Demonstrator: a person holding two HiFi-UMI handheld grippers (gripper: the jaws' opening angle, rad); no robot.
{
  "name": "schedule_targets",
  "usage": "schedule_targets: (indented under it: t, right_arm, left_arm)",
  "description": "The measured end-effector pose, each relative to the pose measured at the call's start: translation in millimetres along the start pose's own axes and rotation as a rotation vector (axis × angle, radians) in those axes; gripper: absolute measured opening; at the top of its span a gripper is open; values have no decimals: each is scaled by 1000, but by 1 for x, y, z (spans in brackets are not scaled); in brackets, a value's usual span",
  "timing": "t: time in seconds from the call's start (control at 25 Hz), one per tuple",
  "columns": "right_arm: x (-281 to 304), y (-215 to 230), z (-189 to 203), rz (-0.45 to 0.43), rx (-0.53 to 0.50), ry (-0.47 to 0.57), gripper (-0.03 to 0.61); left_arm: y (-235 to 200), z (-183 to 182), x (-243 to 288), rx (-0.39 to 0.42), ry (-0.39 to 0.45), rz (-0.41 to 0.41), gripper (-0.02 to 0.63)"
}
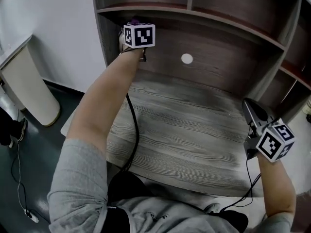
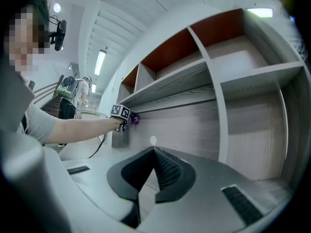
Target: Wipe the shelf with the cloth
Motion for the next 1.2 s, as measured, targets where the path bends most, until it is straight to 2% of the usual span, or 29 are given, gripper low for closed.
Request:
schedule_targets:
  t: [0.16,0.36,0.48,0.64,0.72,0.84,0.92,1.0,1.2]
  right_arm:
    - [-10,9,-6,-13,1,18,14]
    - [-25,28,-9,-4,2,23,14]
    - [-28,35,-6,1,10,24,14]
    - [-29,33,-7,13,-8,19,14]
    - [-27,28,-8,16,-17,21,14]
    - [-23,19,-8,14,-19,24,14]
    - [-17,12,-7,8,-18,17,14]
    - [-8,2,-7,-4,-22,6,14]
    - [20,-30,-2,-56,-32,-2,14]
  left_arm:
    - [127,-50,-35,-22,105,191,74]
    - [308,-116,-96,102,255,445,77]
    - [364,-136,-114,128,315,545,78]
    - [416,-138,-130,120,328,829,78]
    - [422,-137,-133,104,342,868,78]
    - [396,-129,-129,65,353,843,78]
    - [349,-108,-114,44,314,761,77]
    - [278,-73,-89,35,249,634,77]
    - [68,39,-32,28,31,230,75]
Point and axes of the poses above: the fingertips, and each gripper's own axes: x forward along the fingers, y to its right, z out of its underside, the point moved 4 cm from there along -x, backward along the fingers, and after that the axes turned 11 degrees about x, right-handed, at the moved point
